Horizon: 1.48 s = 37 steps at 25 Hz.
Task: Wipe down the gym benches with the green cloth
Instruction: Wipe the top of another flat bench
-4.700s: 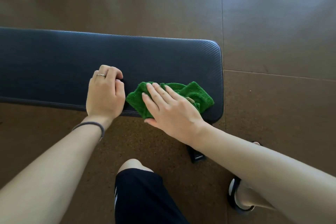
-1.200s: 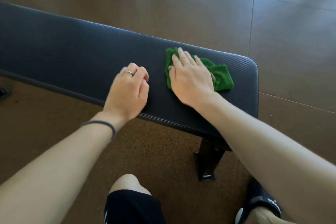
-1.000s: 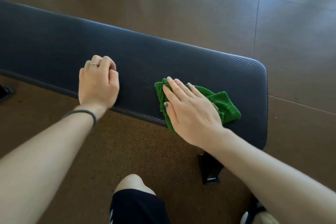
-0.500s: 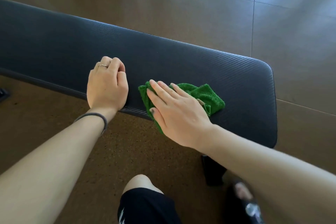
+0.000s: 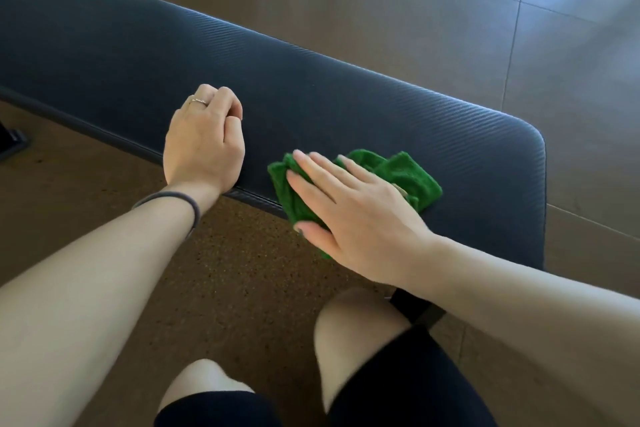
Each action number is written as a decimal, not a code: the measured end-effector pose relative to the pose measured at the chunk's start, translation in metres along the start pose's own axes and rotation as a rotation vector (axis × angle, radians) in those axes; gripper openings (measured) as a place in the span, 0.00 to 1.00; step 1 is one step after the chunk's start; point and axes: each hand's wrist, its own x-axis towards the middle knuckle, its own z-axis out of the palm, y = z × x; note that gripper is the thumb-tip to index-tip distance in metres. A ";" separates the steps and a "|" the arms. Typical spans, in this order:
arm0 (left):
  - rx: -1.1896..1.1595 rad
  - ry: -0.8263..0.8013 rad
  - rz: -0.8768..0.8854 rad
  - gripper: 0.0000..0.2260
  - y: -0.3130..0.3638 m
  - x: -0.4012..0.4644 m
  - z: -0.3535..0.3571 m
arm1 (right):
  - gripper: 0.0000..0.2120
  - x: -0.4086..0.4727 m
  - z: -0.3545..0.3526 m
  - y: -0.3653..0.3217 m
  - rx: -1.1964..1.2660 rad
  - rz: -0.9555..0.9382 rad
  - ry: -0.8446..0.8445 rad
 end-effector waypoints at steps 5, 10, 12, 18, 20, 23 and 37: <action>-0.025 0.041 -0.053 0.10 -0.006 0.001 0.003 | 0.30 0.048 0.018 -0.029 -0.160 -0.032 -0.027; -0.030 0.024 -0.070 0.09 -0.005 0.002 0.000 | 0.29 0.030 0.012 -0.019 -0.108 -0.058 -0.003; -0.033 0.012 -0.087 0.09 -0.003 0.000 0.000 | 0.29 -0.012 0.006 0.004 -0.096 -0.104 -0.019; -0.003 0.009 -0.124 0.08 0.002 0.000 -0.003 | 0.29 0.051 0.000 0.019 0.082 -0.049 -0.076; 0.002 0.011 -0.135 0.08 0.003 0.000 -0.003 | 0.29 0.094 -0.001 0.014 0.118 0.052 -0.081; 0.026 -0.032 -0.128 0.07 0.009 0.002 -0.005 | 0.29 0.064 0.001 0.014 0.105 0.031 -0.110; 0.370 -0.280 -0.113 0.23 -0.042 -0.004 -0.036 | 0.29 0.132 0.005 0.017 0.131 0.015 -0.063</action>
